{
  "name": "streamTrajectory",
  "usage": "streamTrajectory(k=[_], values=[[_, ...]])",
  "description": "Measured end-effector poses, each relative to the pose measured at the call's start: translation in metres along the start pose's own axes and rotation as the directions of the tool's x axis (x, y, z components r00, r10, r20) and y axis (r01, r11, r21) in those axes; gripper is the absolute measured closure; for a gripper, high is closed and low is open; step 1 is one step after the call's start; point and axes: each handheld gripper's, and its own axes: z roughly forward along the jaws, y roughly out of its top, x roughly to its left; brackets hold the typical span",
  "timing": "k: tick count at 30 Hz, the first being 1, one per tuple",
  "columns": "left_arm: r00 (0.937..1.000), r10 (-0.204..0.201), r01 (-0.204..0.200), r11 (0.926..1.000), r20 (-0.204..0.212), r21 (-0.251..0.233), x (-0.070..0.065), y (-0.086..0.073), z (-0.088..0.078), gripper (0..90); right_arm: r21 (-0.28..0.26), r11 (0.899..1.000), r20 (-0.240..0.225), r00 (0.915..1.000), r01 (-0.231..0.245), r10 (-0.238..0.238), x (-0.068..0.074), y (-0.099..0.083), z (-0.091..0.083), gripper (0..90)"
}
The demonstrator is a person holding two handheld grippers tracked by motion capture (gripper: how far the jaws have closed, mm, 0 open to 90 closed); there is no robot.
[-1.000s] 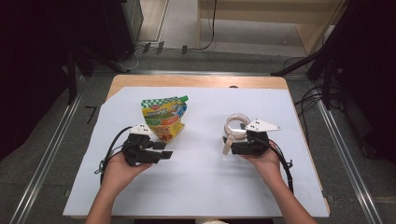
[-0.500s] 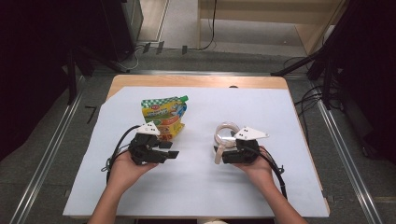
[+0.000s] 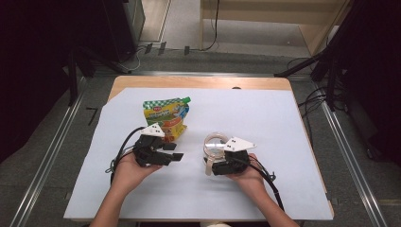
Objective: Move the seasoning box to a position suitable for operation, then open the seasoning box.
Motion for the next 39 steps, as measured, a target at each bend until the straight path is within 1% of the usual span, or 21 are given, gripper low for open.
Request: streamTrajectory(k=[1,7,13,15,17,18,19,21,24,25,26,27,28,29,30,33,35,36,37,38,39], values=[[1.0,0.002,-0.002,1.0,0.0,0.003,0.0,0.0,0.001,47.6,-0.003,1.0,0.002,1.0,0.007,-0.007,0.0,-0.001,0.0,12.1],[1.0,0.006,-0.006,0.9999,0.005,0.009,-0.002,0.0,0.003,47.3,0.008,1.0,-0.007,0.9999,0.007,-0.007,0.0,-0.001,-0.001,11.7],[1.0,0.005,-0.005,1.0,0.003,0.008,-0.002,0.0,0.002,47.2,0.044,0.999,-0.042,0.9985,-0.032,0.034,-0.005,-0.001,-0.005,8.7],[1.0,0.006,-0.006,0.9999,0.003,0.01,-0.003,0.0,0.003,47.2,0.064,0.997,-0.055,0.9974,-0.043,0.046,-0.005,-0.002,-0.013,8.1],[0.9999,0.007,-0.007,0.9999,0.007,0.01,-0.003,0.0,0.004,47.5,0.066,0.997,-0.056,0.9971,-0.048,0.052,-0.004,-0.003,-0.02,8.1],[0.9998,0.017,-0.017,0.9997,0.01,0.015,-0.004,0.001,0.006,48.4,0.073,0.996,-0.058,0.9967,-0.052,0.057,-0.004,-0.004,-0.024,8.1],[0.9998,0.017,-0.017,0.9997,0.01,0.015,-0.004,0.001,0.006,49.4,0.073,0.996,-0.058,0.9967,-0.052,0.057,-0.004,-0.004,-0.024,8.1],[0.9993,0.034,-0.034,0.9992,0.018,0.019,-0.007,0.001,0.008,51.5,0.088,0.994,-0.05,0.9968,-0.057,0.061,-0.005,-0.007,-0.031,8.1],[0.9985,0.041,-0.042,0.9989,0.037,0.022,-0.01,0.002,0.011,55.8,0.11,0.991,-0.041,0.9961,-0.074,0.079,-0.005,-0.011,-0.039,9.0],[0.9981,0.043,-0.043,0.9989,0.045,0.019,-0.01,0.002,0.012,57.5,0.11,0.99,-0.046,0.9948,-0.085,0.091,-0.006,-0.012,-0.044,10.2],[0.9978,0.041,-0.042,0.9989,0.052,0.021,-0.011,0.002,0.014,61.9,0.101,0.991,-0.044,0.9951,-0.084,0.089,-0.006,-0.012,-0.051,10.6],[0.9973,0.05,-0.052,0.9982,0.054,0.03,-0.012,0.003,0.015,61.9,0.101,0.991,-0.044,0.9951,-0.084,0.089,-0.006,-0.012,-0.051,10.6],[0.9973,0.058,-0.059,0.9976,0.046,0.036,-0.013,0.003,0.016,70.6,0.086,0.992,-0.045,0.9946,-0.09,0.094,-0.005,-0.011,-0.058,11.9],[0.9977,0.053,-0.055,0.9975,0.042,0.044,-0.013,0.003,0.017,70.6,0.086,0.992,-0.045,0.9946,-0.09,0.094,-0.005,-0.011,-0.058,11.9],[0.9979,0.041,-0.044,0.998,0.05,0.045,-0.013,0.004,0.018,73.6,0.077,0.993,-0.045,0.9946,-0.09,0.094,-0.006,-0.01,-0.061,13.2],[0.9971,0.029,-0.031,0.999,0.071,0.031,-0.015,0.007,0.023,85.6,0.059,0.993,-0.027,0.9944,-0.101,0.103,-0.008,-0.009,-0.071,14.6],[0.9956,0.038,-0.041,0.9987,0.086,0.031,-0.019,0.01,0.026,90.0,0.038,0.991,-0.023,0.9918,-0.125,0.125,-0.011,-0.008,-0.077,20.1],[0.9955,0.037,-0.04,0.9987,0.087,0.033,-0.022,0.011,0.028,90.0,0.018,0.992,-0.016,0.9918,-0.127,0.127,-0.013,-0.007,-0.081,22.6],[0.9942,0.042,-0.046,0.9983,0.099,0.036,-0.026,0.012,0.031,90.0,0.012,0.991,-0.019,0.9911,-0.132,0.132,-0.014,-0.006,-0.083,26.7],[0.9945,0.049,-0.053,0.9976,0.092,0.043,-0.029,0.013,0.033,90.0,-0.002,0.992,-0.023,0.9913,-0.13,0.13,-0.016,-0.005,-0.086,30.5],[0.9948,0.053,-0.058,0.9969,0.087,0.054,-0.031,0.014,0.037,90.0,-0.015,0.991,-0.023,0.991,-0.133,0.132,-0.019,-0.005,-0.09,37.6]])
